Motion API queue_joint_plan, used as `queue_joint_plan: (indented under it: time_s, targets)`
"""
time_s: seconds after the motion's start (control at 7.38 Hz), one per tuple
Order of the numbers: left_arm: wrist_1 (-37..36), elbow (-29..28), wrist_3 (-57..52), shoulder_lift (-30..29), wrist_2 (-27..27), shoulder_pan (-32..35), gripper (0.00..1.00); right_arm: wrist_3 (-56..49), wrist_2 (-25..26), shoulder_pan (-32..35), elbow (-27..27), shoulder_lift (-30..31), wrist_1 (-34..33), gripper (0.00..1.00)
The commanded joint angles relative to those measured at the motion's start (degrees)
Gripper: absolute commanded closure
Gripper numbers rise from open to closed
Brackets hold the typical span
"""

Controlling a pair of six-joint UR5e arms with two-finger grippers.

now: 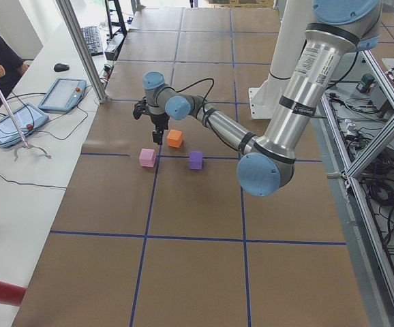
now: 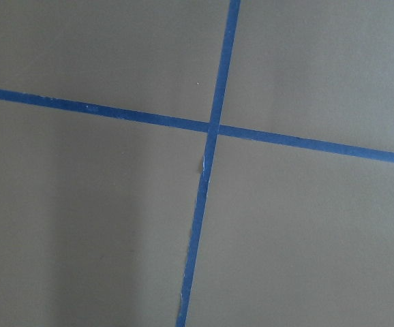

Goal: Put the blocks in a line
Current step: 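Move the left gripper down over the orange cube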

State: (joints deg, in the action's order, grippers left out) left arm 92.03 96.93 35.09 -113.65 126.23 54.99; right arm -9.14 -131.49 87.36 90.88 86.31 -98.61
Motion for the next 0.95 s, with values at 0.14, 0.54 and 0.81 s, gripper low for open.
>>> queue_joint_plan:
  time_s: [0.14,0.54,0.81]
  targets:
    - [6.54,-2.52,4.10,-1.57,0.33,-4.54,0.00,0.00,0.00,0.00,0.00,0.00,0.00,0.00]
    - [11.93,-6.92,4.20,-1.57,0.25,-6.30,0.00,0.00,0.00,0.00,0.00,0.00,0.00,0.00]
    - [12.12,-7.46,4.28,-1.66,0.16,-7.44,0.00,0.00,0.00,0.00,0.00,0.00,0.00,0.00]
